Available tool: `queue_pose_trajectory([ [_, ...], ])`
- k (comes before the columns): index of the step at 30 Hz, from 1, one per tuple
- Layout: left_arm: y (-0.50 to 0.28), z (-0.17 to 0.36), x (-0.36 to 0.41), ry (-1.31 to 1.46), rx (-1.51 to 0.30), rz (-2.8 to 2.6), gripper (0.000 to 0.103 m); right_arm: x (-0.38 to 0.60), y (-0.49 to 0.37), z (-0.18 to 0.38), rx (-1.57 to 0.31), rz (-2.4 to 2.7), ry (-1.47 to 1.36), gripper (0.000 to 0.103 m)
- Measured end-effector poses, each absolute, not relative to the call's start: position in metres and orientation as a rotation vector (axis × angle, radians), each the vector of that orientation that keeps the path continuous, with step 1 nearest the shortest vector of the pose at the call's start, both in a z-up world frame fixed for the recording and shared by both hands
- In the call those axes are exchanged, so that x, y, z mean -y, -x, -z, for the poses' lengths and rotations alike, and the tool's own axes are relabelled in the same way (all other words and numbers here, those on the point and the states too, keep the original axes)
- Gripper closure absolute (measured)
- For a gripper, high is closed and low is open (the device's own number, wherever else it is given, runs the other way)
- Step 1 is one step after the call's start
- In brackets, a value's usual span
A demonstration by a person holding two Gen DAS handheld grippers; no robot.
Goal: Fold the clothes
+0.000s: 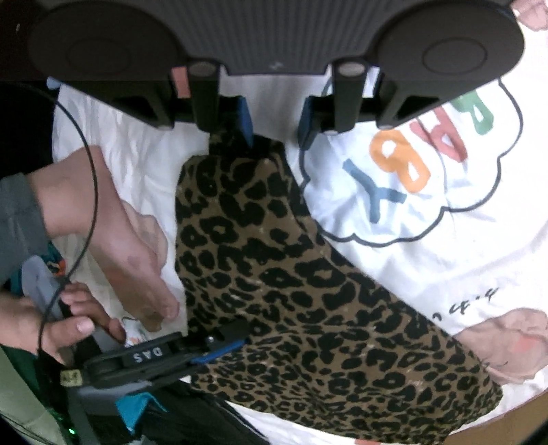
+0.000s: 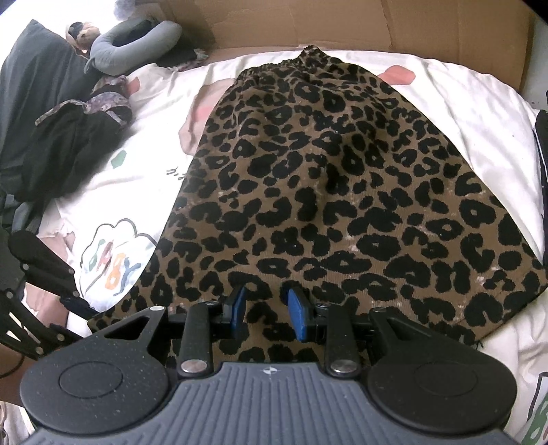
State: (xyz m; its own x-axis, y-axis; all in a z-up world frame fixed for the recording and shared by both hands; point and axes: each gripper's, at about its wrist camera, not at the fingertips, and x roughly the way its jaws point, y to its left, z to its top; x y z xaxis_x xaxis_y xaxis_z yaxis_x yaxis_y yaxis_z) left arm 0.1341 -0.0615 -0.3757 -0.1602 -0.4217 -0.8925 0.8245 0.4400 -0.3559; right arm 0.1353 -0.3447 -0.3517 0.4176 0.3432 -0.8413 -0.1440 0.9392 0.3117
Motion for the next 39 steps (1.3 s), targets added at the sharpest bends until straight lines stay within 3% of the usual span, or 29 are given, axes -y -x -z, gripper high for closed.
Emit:
queue_pose_trajectory([
  [10, -0.147, 0.376, 0.058, -0.269, -1.317, 1.101, 0.078, 0.345, -0.135, 0.354, -1.109, -0.3, -0.204, 0.068],
  [13, -0.152, 0.377, 0.053, -0.219, -1.349, 1.121, 0.095, 0.345, -0.135, 0.355, -1.111, -0.299, -0.204, 0.069],
  [15, -0.158, 0.377, 0.049, -0.158, -1.371, 1.128, 0.098, 0.345, -0.135, 0.355, -1.113, -0.298, -0.205, 0.069],
  [22, -0.176, 0.391, 0.029, 0.038, -1.461, 1.071, 0.1, 0.345, -0.135, 0.358, -1.118, -0.294, -0.206, 0.069],
  [27, -0.178, 0.408, 0.03, -0.005, -1.546, 1.002, 0.102, 0.348, -0.135, 0.36, -1.127, -0.296, -0.199, 0.069],
  [30, -0.178, 0.401, 0.033, -0.036, -1.576, 1.026, 0.102, 0.352, -0.134, 0.36, -1.129, -0.286, -0.197, 0.069],
  [35, -0.189, 0.382, 0.032, 0.07, -1.591, 1.091, 0.077, 0.36, -0.133, 0.356, -1.119, -0.261, -0.19, 0.069],
  [39, -0.186, 0.39, 0.043, 0.078, -1.652, 1.107, 0.073, 0.364, -0.131, 0.354, -1.112, -0.244, -0.197, 0.069],
])
